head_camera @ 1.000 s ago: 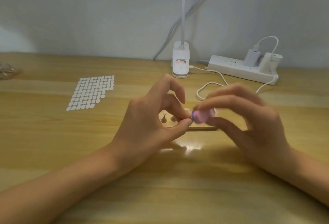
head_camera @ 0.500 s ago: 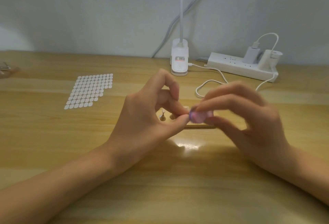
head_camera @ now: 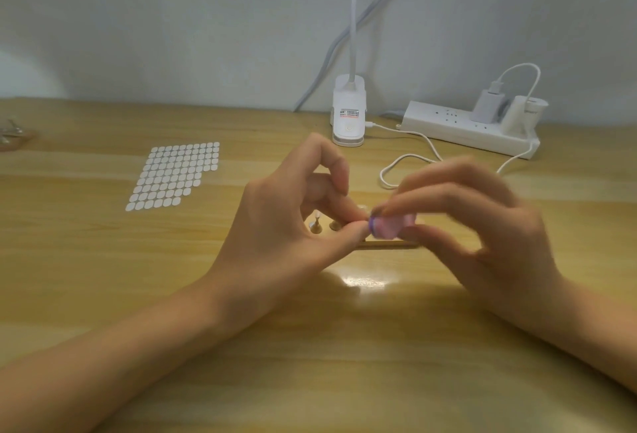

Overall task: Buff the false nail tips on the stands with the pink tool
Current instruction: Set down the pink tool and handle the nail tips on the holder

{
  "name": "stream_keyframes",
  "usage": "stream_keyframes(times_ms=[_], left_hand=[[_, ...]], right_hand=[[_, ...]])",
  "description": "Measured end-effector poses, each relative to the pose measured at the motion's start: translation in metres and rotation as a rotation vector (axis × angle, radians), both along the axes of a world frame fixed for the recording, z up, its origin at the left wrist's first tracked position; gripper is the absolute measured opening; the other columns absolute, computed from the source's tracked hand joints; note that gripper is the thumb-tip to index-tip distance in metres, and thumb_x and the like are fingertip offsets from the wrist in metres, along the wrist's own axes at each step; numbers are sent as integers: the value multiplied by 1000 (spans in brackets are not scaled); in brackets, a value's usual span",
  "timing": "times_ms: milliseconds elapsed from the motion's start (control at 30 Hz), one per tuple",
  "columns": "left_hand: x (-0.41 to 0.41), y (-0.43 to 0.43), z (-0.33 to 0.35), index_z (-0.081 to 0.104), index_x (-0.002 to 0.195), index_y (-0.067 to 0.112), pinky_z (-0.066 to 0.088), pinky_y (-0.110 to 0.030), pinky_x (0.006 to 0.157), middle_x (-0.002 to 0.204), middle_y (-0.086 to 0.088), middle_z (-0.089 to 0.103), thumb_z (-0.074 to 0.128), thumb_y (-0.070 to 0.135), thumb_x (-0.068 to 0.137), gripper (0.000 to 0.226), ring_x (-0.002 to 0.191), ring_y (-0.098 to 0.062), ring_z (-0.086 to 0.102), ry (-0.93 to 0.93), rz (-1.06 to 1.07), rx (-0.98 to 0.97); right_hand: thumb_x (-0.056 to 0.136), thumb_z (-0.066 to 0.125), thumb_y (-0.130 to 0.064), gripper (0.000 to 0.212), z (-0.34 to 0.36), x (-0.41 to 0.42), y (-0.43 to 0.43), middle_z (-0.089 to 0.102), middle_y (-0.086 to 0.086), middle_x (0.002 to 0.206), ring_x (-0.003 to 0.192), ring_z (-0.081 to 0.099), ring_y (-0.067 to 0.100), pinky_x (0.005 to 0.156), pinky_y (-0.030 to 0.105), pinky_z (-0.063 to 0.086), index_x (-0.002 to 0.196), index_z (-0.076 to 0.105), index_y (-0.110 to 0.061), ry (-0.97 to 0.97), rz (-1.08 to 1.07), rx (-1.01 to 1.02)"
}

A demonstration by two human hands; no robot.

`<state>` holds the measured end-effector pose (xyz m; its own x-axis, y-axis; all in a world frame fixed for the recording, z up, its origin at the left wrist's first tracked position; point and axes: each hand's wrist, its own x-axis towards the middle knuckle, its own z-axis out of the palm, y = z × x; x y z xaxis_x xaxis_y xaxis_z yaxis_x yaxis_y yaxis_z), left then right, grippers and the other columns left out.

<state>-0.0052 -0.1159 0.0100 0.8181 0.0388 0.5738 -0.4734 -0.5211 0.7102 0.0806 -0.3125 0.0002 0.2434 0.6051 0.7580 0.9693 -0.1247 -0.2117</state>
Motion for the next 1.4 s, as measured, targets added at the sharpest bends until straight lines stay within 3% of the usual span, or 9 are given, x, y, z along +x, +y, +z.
stream_keyframes(times_ms=[133,267,367,500,633,733,1033,1233,1400], left_hand=[[0,1,-1,44,92,22,38,-12,59,75,14,75,82,10,78,42,70,-8,68,-4,5,31],[1,1,0,44,91,20,37,-6,63,72,14,73,83,5,74,45,68,7,62,-67,19,134],[0,3,0,45,91,17,37,-6,64,75,14,75,85,5,76,44,70,5,64,-57,21,132],[0,1,1,44,92,21,37,-4,64,71,14,72,83,7,73,45,69,8,62,-98,28,164],[-1,1,0,44,92,21,37,-5,65,75,13,74,82,9,75,44,71,5,64,-93,11,160],[0,2,1,43,92,23,37,-3,65,72,15,72,82,6,73,47,72,9,63,-111,23,179],[-2,-2,1,42,92,25,36,-3,65,73,15,70,81,3,73,48,75,-4,69,-120,0,216],[-2,-1,2,44,91,23,37,-1,69,74,14,70,81,5,73,45,76,2,68,-130,-5,162],[-2,-3,1,43,89,20,40,-14,63,79,15,75,81,11,77,41,75,-9,69,-78,-36,62]], right_hand=[[93,68,-8,15,1,7,-3,64,7,100,96,63,18,84,35,51,107,69,-14,46,-86,3],[97,63,-14,12,0,1,0,64,7,100,93,62,21,86,30,50,106,70,-14,-39,-2,-40],[94,67,-9,12,3,6,-3,64,11,97,92,63,23,83,36,51,106,71,-11,10,-81,-22],[96,61,-14,15,2,-2,0,64,6,101,94,63,21,86,28,50,109,65,-19,-14,13,-15],[93,69,-7,16,3,3,-1,64,10,98,93,64,22,80,32,52,107,68,-15,61,-57,16],[94,66,-11,17,1,-1,1,63,5,101,96,63,18,85,25,49,109,67,-19,42,19,-17],[95,65,-9,18,0,1,1,62,6,101,97,62,15,85,22,49,110,69,-17,57,-7,-41],[94,65,-10,19,2,-4,1,61,5,101,98,61,14,86,23,49,110,65,-20,49,29,-6],[93,66,-10,19,4,-1,-1,62,9,101,97,63,21,83,37,51,110,65,-18,102,-14,43]])
